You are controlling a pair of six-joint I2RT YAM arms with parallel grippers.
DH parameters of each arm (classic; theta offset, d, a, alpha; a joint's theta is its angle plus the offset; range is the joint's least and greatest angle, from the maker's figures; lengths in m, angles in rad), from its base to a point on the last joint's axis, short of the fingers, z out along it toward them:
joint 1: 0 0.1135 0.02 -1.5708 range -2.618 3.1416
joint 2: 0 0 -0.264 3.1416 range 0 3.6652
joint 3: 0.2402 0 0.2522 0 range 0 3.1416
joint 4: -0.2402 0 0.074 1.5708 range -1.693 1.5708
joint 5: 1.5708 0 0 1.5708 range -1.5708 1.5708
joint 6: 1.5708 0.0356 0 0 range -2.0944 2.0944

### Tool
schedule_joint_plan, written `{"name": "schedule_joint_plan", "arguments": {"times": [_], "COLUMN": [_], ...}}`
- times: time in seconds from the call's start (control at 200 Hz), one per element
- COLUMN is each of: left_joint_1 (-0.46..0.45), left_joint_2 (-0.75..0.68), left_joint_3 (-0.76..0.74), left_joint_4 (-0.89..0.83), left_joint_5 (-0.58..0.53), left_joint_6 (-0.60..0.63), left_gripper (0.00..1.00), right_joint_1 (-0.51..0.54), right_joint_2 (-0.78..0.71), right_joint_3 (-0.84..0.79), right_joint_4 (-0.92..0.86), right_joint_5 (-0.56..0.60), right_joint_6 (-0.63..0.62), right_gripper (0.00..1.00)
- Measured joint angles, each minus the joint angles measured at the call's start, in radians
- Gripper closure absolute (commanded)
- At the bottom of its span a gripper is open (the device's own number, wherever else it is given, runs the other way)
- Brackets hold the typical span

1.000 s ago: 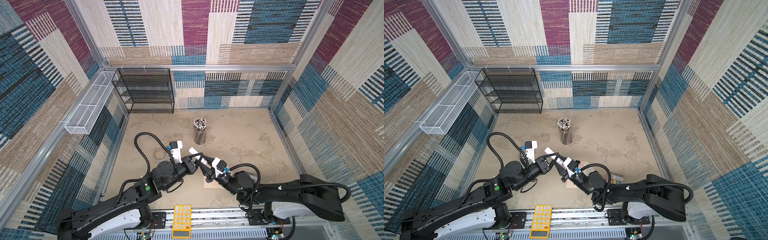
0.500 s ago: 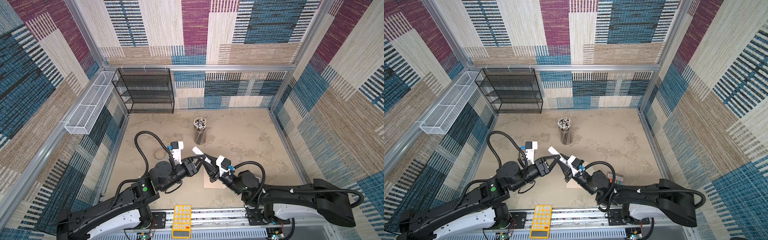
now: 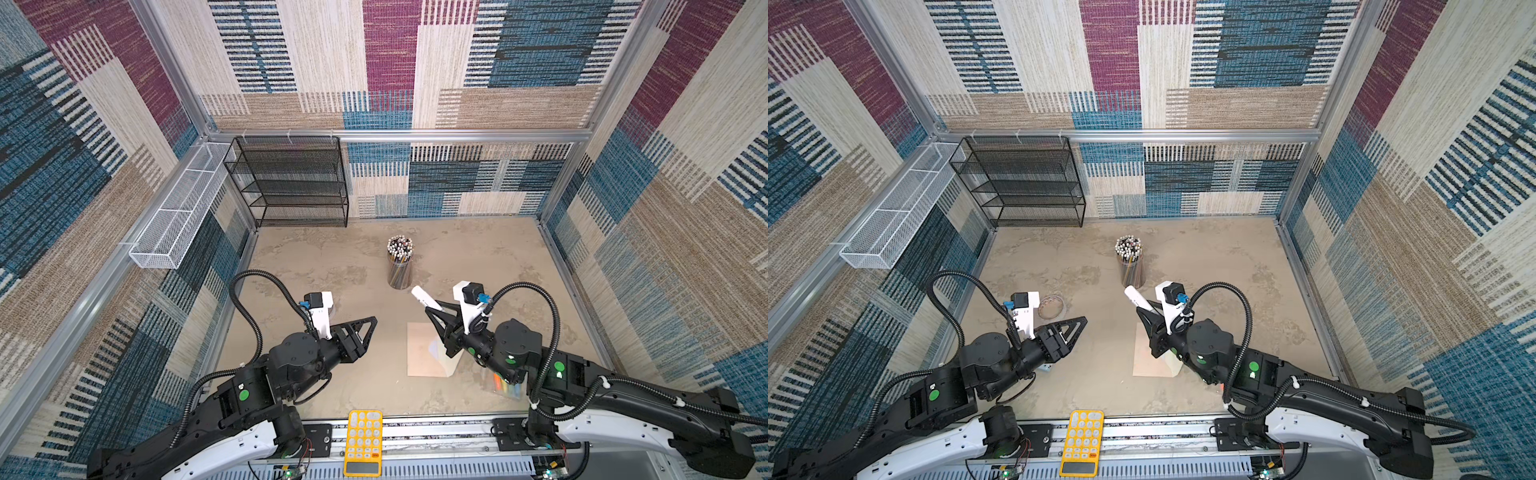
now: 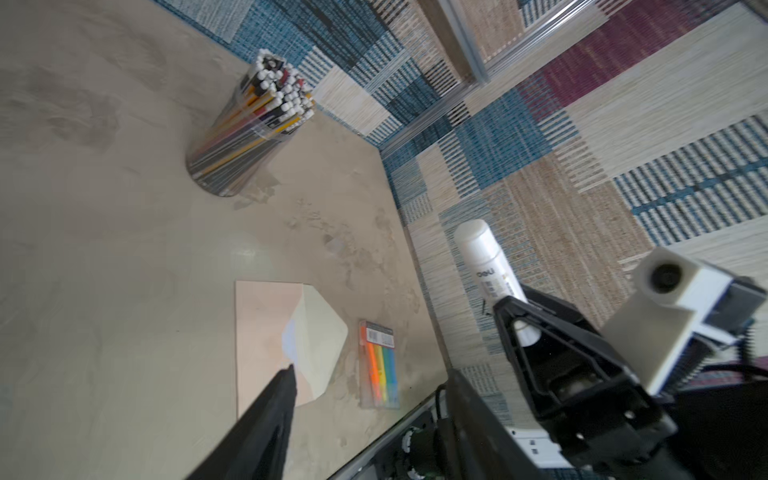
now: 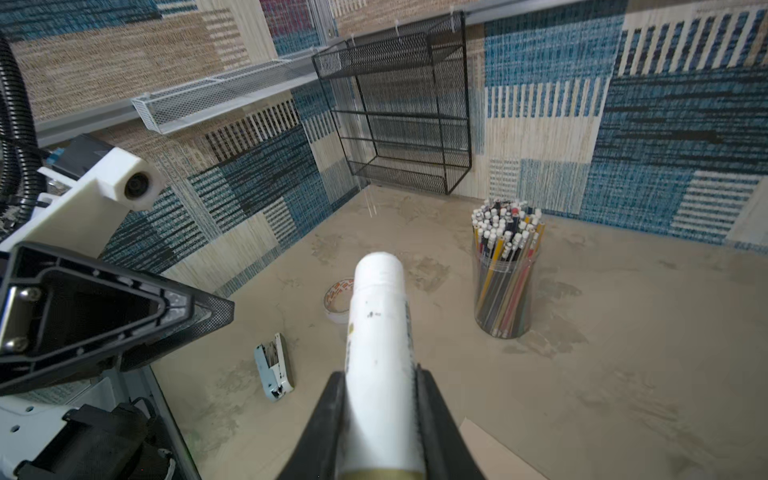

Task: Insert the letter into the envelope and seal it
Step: 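Open and withdraw the left gripper while the right gripper holds the glue stick, then lower the glue stick onto the envelope while the left gripper moves there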

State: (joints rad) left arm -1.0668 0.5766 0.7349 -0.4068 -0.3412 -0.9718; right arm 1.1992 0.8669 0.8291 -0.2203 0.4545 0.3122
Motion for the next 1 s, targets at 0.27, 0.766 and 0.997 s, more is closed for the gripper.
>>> {"name": "schedule_joint_plan", "arguments": {"times": [0.27,0.766,0.997], "left_joint_1": [0.006,0.106,0.142], "left_joint_2": [0.187,0.608,0.798], "left_joint_3": [-0.017,-0.119,-0.184], "left_joint_4": [-0.051,0.305,0.547], "left_joint_5": [0.013,0.369,0.519], "left_joint_6": [0.064,0.106,0.072], "left_gripper": [0.54,1.00,1.00], "right_joint_1": [-0.003,-0.164,-0.227], "right_joint_2": [0.294,0.590,0.675], "right_joint_3": [0.307,0.471,0.523], "right_joint_4": [-0.523,-0.941,-0.953], "right_joint_5": [-0.076,-0.306,-0.370], "right_joint_6": [0.229,0.286,0.239], "right_gripper": [0.95,0.97,0.97]}}
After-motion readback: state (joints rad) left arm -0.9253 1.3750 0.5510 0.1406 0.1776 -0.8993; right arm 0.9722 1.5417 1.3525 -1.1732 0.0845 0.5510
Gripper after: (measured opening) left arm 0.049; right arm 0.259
